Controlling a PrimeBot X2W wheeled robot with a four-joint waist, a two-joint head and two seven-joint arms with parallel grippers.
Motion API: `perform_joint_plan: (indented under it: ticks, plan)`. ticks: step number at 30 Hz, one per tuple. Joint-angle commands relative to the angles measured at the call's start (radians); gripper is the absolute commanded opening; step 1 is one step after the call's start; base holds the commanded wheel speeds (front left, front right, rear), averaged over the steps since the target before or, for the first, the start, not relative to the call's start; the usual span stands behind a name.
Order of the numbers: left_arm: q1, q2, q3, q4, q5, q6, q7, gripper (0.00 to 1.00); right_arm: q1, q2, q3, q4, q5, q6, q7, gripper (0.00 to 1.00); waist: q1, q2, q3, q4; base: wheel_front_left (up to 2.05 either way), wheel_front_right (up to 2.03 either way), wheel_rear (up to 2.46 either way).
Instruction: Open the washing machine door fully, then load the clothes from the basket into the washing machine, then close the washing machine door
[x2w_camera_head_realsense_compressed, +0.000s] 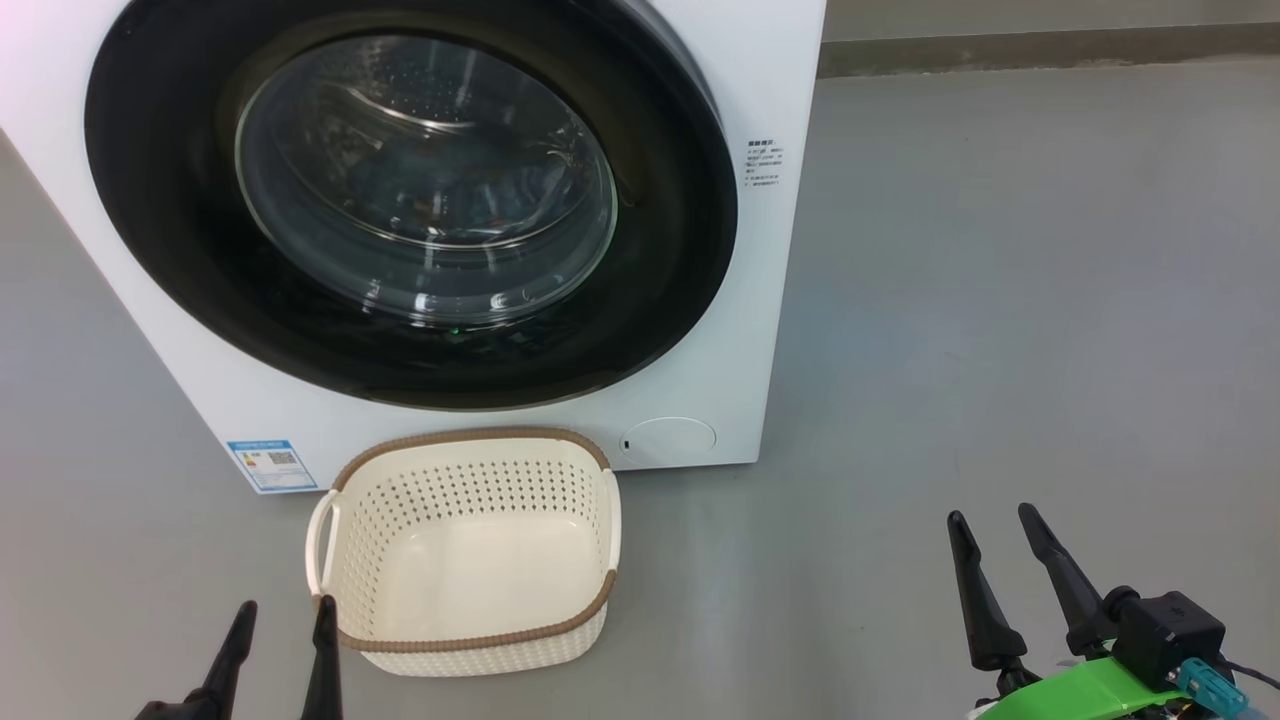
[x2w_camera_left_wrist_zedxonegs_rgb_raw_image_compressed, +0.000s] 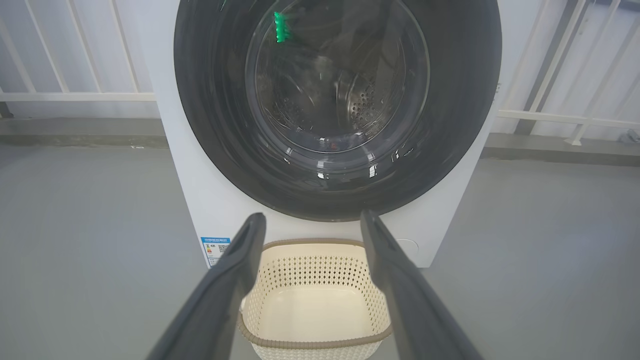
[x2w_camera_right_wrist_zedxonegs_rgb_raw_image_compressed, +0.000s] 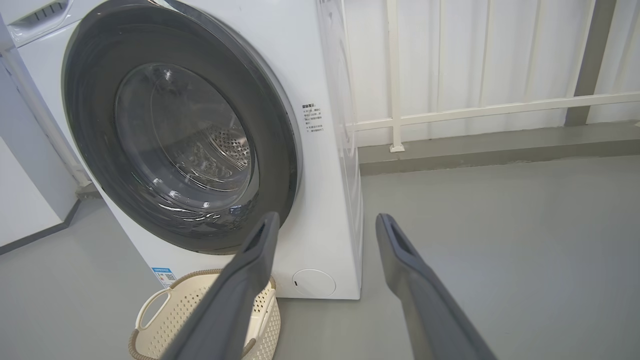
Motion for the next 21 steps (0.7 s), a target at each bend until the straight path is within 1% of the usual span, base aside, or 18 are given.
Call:
perform_joint_plan:
  ticks: [1,9,10,14,16,20,21]
  plan:
    - [-0.009,0.009,0.030,-0.030,-0.002,0.006,-0.006,1.00,0.000,-0.002,0.022,-0.025,-0.006,-0.006,-0.005,1.00,0.0000,0.0000,0.000,0.001,0.00,0.00,0.00]
    - [-0.001,0.009,0.023,-0.039,-0.016,0.005,-0.006,1.00,0.003,-0.002,0.025,-0.020,-0.005,-0.006,-0.005,1.00,0.0000,0.0000,-0.002,0.004,0.00,0.00,0.00]
    - [0.016,0.000,-0.006,-0.012,-0.015,0.001,0.000,0.00,0.000,0.001,0.001,0.003,0.000,0.000,0.000,0.00,0.0000,0.0000,-0.002,0.004,0.00,0.00,0.00]
    - [0.020,-0.009,-0.007,0.032,-0.021,0.000,0.002,0.00,0.001,0.004,0.002,0.047,0.004,0.000,0.001,0.00,0.0000,0.0000,-0.002,0.004,0.00,0.00,0.00]
    - [0.014,-0.008,-0.003,0.037,-0.043,-0.001,0.011,0.00,0.000,0.004,0.002,0.047,0.026,0.000,0.005,0.00,0.0001,0.0000,-0.002,0.004,0.00,0.00,0.00]
    - [0.008,-0.008,0.000,0.039,-0.089,-0.002,0.023,0.00,-0.002,0.002,0.001,0.048,0.073,0.000,0.016,0.00,0.0022,0.0000,-0.003,0.003,0.00,0.00,0.00]
    - [0.007,-0.008,0.000,0.038,-0.100,-0.002,0.026,0.00,-0.003,0.001,0.000,0.048,0.084,0.000,0.019,0.00,0.0022,0.0000,-0.004,0.003,0.00,0.00,0.00]
